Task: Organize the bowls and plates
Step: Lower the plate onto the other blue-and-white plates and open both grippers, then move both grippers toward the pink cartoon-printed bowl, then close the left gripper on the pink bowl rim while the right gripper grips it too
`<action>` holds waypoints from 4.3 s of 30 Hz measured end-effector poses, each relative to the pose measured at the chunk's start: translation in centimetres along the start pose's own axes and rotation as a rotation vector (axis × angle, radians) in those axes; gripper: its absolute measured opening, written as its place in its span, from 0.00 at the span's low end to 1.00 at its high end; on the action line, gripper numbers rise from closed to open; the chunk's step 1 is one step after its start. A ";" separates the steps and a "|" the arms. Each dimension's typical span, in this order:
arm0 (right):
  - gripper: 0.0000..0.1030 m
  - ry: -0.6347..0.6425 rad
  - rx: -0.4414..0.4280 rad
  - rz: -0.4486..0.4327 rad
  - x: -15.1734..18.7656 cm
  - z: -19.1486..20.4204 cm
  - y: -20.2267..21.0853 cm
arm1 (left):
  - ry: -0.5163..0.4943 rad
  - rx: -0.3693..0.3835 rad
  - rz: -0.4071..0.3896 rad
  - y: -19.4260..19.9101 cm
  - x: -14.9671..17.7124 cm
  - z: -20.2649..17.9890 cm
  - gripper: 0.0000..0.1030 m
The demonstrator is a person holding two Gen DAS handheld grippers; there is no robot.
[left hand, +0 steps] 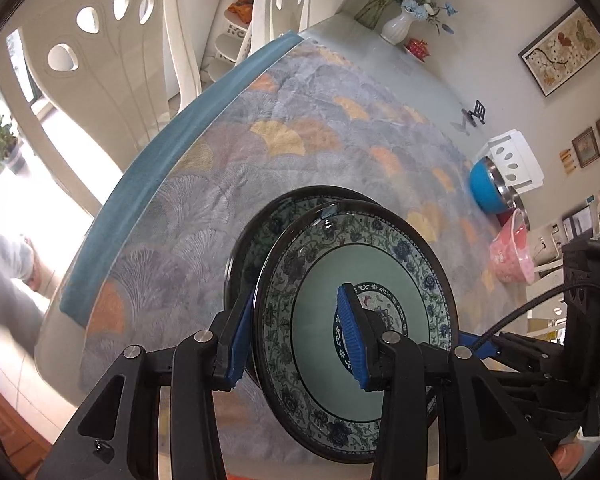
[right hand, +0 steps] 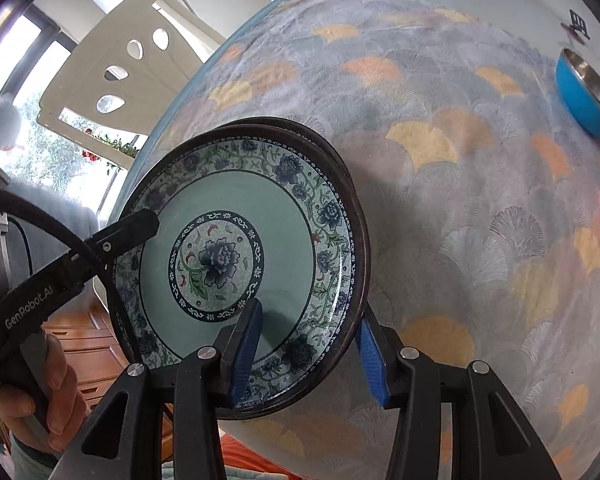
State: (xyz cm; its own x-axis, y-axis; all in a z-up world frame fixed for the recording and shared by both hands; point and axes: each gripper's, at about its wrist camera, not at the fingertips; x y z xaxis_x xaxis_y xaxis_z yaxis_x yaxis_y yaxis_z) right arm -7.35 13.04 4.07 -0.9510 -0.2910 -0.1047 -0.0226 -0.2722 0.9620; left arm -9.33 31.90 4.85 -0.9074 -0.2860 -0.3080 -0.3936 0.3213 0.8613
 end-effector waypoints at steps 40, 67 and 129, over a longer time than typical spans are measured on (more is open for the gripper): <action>0.45 -0.184 -0.051 -0.132 -1.6 -2.2 3.4 | -0.214 -0.026 -0.047 1.9 -8.1 -3.9 0.38; 0.53 -0.480 0.043 -0.301 3.4 -18.1 12.5 | -0.511 0.087 0.027 -1.8 -7.6 -21.6 0.38; 0.24 -0.412 0.016 -0.190 1.7 -35.3 11.5 | -0.450 0.202 0.243 -15.0 -3.5 -35.6 0.17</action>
State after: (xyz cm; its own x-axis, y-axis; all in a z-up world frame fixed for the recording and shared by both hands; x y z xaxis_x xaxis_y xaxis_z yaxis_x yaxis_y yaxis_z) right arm 1.68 -22.93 6.06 -0.9728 0.1533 -0.1739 -0.2106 -0.2706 0.9394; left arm 5.00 -4.07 7.42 -0.9317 0.2184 -0.2904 -0.1448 0.5097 0.8481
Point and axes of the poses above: each gripper's, at about its wrist camera, not at the fingertips, and y roughly against the way its jaws point, z to its left, x to its underside, and after that the axes turned 5 degrees about z, right-handed
